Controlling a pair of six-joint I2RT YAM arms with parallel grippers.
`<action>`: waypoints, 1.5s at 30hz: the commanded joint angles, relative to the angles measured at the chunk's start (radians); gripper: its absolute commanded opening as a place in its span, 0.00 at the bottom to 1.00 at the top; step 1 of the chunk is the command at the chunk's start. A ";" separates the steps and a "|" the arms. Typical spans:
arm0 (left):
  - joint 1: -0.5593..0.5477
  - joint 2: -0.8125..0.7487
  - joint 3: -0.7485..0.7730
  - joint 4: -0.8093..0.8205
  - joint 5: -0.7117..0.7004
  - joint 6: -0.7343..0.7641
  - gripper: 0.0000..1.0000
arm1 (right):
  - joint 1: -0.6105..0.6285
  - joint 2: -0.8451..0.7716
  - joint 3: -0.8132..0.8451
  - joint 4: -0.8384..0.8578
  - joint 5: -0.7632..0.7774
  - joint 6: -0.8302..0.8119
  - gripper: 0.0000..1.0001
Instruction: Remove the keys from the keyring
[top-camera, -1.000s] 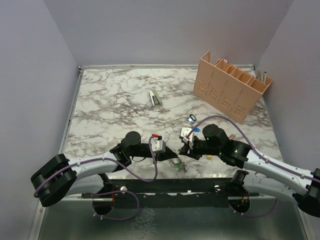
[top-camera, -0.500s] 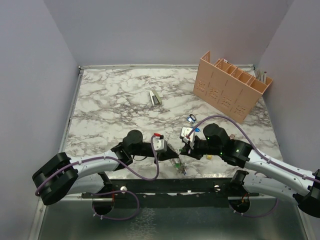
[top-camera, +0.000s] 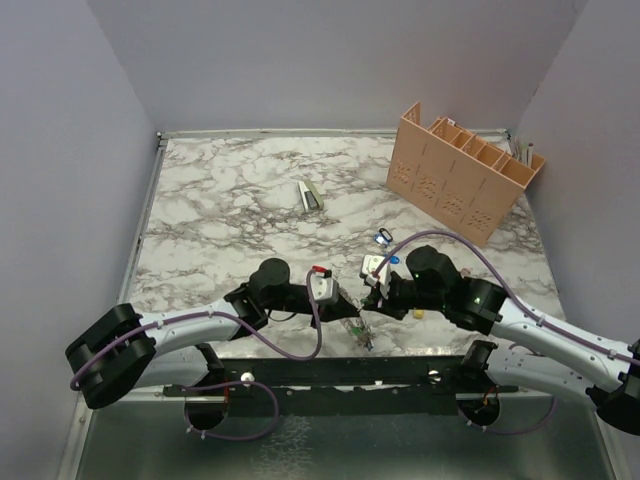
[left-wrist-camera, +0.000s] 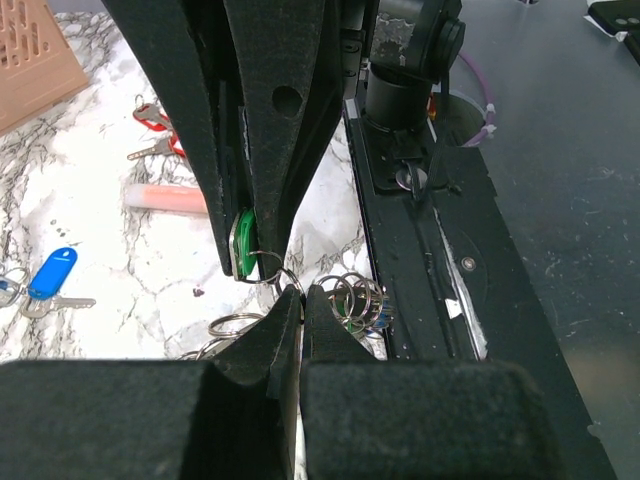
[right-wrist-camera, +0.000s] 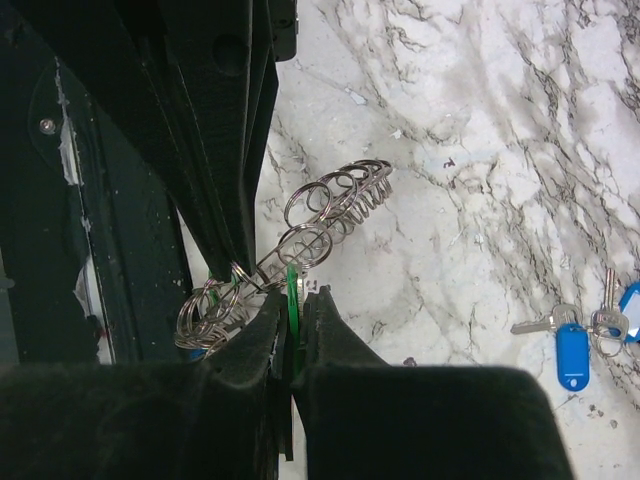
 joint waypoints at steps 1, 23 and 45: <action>-0.027 0.003 0.031 -0.088 -0.027 0.041 0.00 | 0.012 -0.005 0.069 0.026 -0.005 0.001 0.01; -0.121 -0.077 0.098 -0.302 -0.364 0.240 0.00 | 0.023 0.085 0.219 -0.174 0.024 -0.023 0.01; -0.139 -0.148 0.004 -0.188 -0.362 0.259 0.00 | 0.023 0.096 0.166 -0.219 0.064 -0.035 0.01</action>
